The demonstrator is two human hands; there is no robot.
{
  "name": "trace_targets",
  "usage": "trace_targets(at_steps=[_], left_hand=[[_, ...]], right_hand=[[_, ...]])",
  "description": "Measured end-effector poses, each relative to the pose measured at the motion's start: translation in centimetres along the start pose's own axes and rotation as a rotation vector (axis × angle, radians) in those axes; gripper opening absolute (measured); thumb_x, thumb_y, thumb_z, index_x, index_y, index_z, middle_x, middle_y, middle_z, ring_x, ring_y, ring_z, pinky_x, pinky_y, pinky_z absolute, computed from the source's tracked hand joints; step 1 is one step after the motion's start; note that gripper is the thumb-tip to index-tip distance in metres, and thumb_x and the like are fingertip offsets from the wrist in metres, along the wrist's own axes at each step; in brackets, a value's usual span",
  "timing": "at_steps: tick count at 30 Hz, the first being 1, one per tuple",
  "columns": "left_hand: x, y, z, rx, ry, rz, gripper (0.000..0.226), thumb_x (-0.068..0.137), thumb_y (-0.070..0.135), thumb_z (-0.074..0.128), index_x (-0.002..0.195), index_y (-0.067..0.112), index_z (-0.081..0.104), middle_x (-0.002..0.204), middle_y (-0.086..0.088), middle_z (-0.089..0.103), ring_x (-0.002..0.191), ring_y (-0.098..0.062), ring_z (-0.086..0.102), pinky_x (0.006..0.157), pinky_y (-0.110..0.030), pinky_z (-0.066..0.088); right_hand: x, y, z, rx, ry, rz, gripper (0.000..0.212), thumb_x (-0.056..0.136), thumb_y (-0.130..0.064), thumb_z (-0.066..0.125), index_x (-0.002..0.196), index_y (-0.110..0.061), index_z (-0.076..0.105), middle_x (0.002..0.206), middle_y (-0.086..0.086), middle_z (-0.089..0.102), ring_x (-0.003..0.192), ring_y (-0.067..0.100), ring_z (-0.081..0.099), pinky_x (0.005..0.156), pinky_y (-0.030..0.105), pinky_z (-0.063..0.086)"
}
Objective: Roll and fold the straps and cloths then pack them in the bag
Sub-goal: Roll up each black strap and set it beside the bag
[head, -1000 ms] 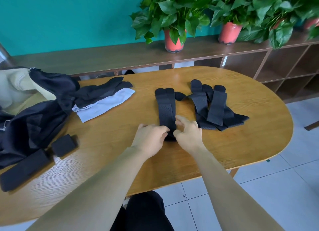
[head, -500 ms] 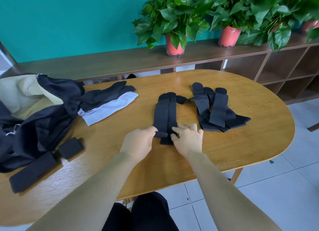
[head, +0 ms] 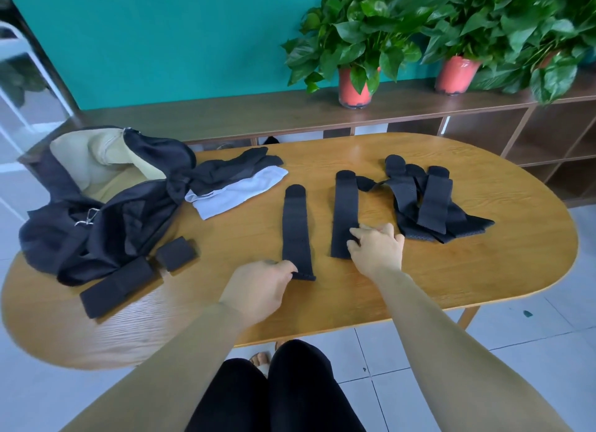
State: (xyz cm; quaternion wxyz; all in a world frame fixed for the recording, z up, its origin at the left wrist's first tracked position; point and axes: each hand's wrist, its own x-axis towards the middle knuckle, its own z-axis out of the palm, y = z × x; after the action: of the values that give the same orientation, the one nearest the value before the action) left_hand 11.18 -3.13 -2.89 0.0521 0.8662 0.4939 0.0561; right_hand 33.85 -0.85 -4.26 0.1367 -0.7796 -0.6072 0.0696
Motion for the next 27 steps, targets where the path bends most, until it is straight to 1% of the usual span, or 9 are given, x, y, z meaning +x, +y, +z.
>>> trace_targets(at_steps=[3, 6, 9, 11, 13, 14, 16, 18, 27], left_hand=[[-0.6, 0.0, -0.7, -0.023, 0.051, 0.058, 0.033, 0.098, 0.035, 0.04, 0.128, 0.031, 0.055, 0.108, 0.009, 0.065, 0.097, -0.013, 0.06, 0.077, -0.022, 0.039], [-0.2, -0.1, -0.9, -0.159, 0.075, 0.013, 0.039, 0.097, 0.042, 0.034, 0.109, 0.025, 0.066, 0.105, 0.01, 0.068, 0.096, -0.012, 0.061, 0.088, -0.027, 0.046], [0.9, -0.6, -0.4, -0.232, 0.105, -0.055, 0.042, 0.1, 0.041, 0.031, 0.091, 0.017, 0.064, 0.085, 0.0, 0.067, 0.08, -0.019, 0.062, 0.071, -0.033, 0.051], [1.6, -0.4, -0.2, -0.25, 0.098, -0.023, 0.028, 0.101, 0.029, 0.041, 0.102, 0.021, 0.068, 0.103, 0.003, 0.069, 0.1, -0.017, 0.061, 0.087, -0.032, 0.048], [2.2, -0.1, -0.1, -0.214, 0.033, 0.02, 0.03, 0.102, 0.027, 0.041, 0.122, 0.024, 0.063, 0.131, 0.007, 0.059, 0.127, -0.01, 0.048, 0.109, -0.034, 0.031], [2.3, -0.1, 0.0, -0.184, -0.019, 0.026, 0.032, 0.102, 0.028, 0.039, 0.126, 0.026, 0.061, 0.139, 0.008, 0.052, 0.133, -0.007, 0.04, 0.114, -0.035, 0.021], [2.2, -0.1, 0.4, -0.151, -0.102, 0.021, 0.033, 0.102, 0.028, 0.037, 0.124, 0.029, 0.062, 0.144, 0.009, 0.047, 0.136, -0.002, 0.035, 0.115, -0.034, 0.009], [1.5, -0.3, 0.8, -0.137, -0.104, 0.015, 0.032, 0.102, 0.029, 0.039, 0.124, 0.033, 0.061, 0.145, 0.012, 0.045, 0.135, 0.0, 0.034, 0.115, -0.035, 0.006], [-2.4, -1.8, 1.8, -0.157, -0.006, 0.021, 0.031, 0.097, 0.035, 0.048, 0.125, 0.037, 0.059, 0.144, 0.02, 0.043, 0.133, 0.003, 0.033, 0.108, -0.029, 0.01]], right_hand=[[-0.3, -0.3, -0.2, 0.073, 0.073, -0.017, 0.037, 0.097, -0.027, 0.042, 0.132, -0.026, 0.054, 0.129, -0.004, 0.058, 0.127, 0.022, 0.03, 0.1, 0.039, 0.024], [-0.7, -1.2, -0.5, 0.151, 0.159, -0.069, 0.035, 0.095, -0.022, 0.046, 0.128, -0.025, 0.059, 0.132, -0.004, 0.057, 0.127, 0.02, 0.032, 0.096, 0.038, 0.024], [-1.1, -2.3, -0.6, 0.195, 0.23, -0.156, 0.032, 0.093, -0.018, 0.05, 0.122, -0.022, 0.065, 0.127, -0.005, 0.06, 0.123, 0.018, 0.037, 0.091, 0.035, 0.026], [-1.4, -3.0, -0.4, 0.215, 0.259, -0.21, 0.03, 0.092, -0.016, 0.052, 0.118, -0.021, 0.067, 0.122, -0.006, 0.063, 0.119, 0.017, 0.04, 0.087, 0.033, 0.027], [-1.7, -3.5, -0.2, 0.232, 0.262, -0.246, 0.03, 0.091, -0.014, 0.054, 0.116, -0.021, 0.068, 0.119, -0.007, 0.065, 0.116, 0.017, 0.042, 0.086, 0.032, 0.028], [-1.8, -3.7, 0.0, 0.234, 0.26, -0.261, 0.03, 0.09, -0.014, 0.055, 0.116, -0.021, 0.068, 0.118, -0.007, 0.065, 0.115, 0.016, 0.042, 0.085, 0.031, 0.028], [-2.1, -3.9, 0.1, 0.237, 0.247, -0.289, 0.03, 0.09, -0.012, 0.054, 0.114, -0.022, 0.069, 0.114, -0.008, 0.066, 0.112, 0.016, 0.043, 0.082, 0.029, 0.026], [-2.4, -4.1, 0.2, 0.25, 0.23, -0.314, 0.03, 0.089, -0.011, 0.055, 0.114, -0.022, 0.069, 0.112, -0.01, 0.067, 0.112, 0.015, 0.043, 0.08, 0.027, 0.023], [-6.1, -5.7, 1.3, 0.314, 0.088, -0.527, 0.027, 0.077, -0.016, 0.068, 0.101, -0.024, 0.074, 0.113, -0.012, 0.067, 0.115, 0.016, 0.045, 0.087, 0.032, 0.025]])
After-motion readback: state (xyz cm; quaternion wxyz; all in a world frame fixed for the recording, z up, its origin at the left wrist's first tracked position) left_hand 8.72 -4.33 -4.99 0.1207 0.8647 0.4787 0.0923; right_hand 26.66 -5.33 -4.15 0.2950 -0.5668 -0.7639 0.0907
